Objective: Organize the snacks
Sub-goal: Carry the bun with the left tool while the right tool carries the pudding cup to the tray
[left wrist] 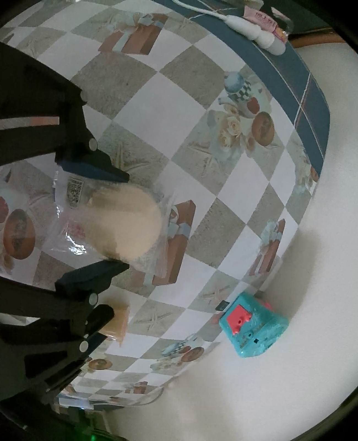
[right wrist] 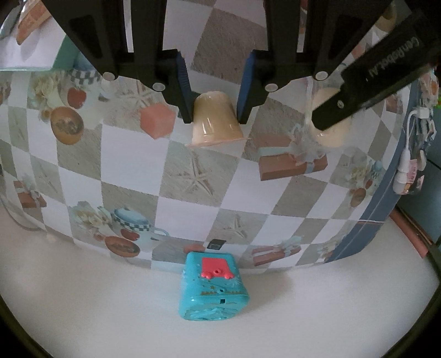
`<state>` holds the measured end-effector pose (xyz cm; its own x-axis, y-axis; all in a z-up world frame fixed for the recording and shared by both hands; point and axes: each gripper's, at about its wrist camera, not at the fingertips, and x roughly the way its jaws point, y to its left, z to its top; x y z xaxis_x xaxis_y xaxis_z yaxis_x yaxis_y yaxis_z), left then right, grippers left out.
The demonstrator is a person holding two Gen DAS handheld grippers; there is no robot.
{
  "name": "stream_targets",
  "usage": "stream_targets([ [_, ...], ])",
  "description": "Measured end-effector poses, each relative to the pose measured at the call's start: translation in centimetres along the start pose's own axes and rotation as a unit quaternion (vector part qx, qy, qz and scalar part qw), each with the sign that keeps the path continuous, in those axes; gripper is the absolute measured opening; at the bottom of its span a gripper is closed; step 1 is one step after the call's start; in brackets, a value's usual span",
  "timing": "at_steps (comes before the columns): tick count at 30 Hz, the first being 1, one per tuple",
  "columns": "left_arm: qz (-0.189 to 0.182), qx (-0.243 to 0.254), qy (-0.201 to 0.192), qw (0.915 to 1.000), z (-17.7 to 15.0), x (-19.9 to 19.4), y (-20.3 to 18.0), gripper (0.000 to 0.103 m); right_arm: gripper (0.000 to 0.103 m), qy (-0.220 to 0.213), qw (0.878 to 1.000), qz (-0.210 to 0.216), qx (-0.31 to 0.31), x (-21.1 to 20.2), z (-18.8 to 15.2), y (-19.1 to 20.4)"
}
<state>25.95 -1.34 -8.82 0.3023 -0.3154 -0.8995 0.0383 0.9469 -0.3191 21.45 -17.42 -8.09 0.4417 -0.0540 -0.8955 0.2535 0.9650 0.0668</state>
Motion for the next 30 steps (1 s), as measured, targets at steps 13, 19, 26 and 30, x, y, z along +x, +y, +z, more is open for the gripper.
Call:
stream_targets([
  [13,0.022,-0.015,-0.003,0.9996,-1.9,-6.4,-0.7,0.056,0.034,-0.04,0.999,-0.002,0.021,-8.3,-4.3,0.2],
  [19,0.031,-0.002,-0.029,0.9991,-3.8,-11.2,-1.2,0.056,0.034,-0.069,0.996,0.014,0.052,-13.9,-7.4,0.0],
  [26,0.04,0.018,-0.062,0.9971,-7.4,-15.0,-1.4,0.056,0.034,-0.096,0.993,-0.009,0.065,-18.8,-10.3,-0.5],
  [30,0.029,0.036,-0.057,0.9973,-9.7,-15.4,-2.1,0.056,0.034,-0.098,0.992,-0.019,0.08,-20.3,-12.3,-1.1],
])
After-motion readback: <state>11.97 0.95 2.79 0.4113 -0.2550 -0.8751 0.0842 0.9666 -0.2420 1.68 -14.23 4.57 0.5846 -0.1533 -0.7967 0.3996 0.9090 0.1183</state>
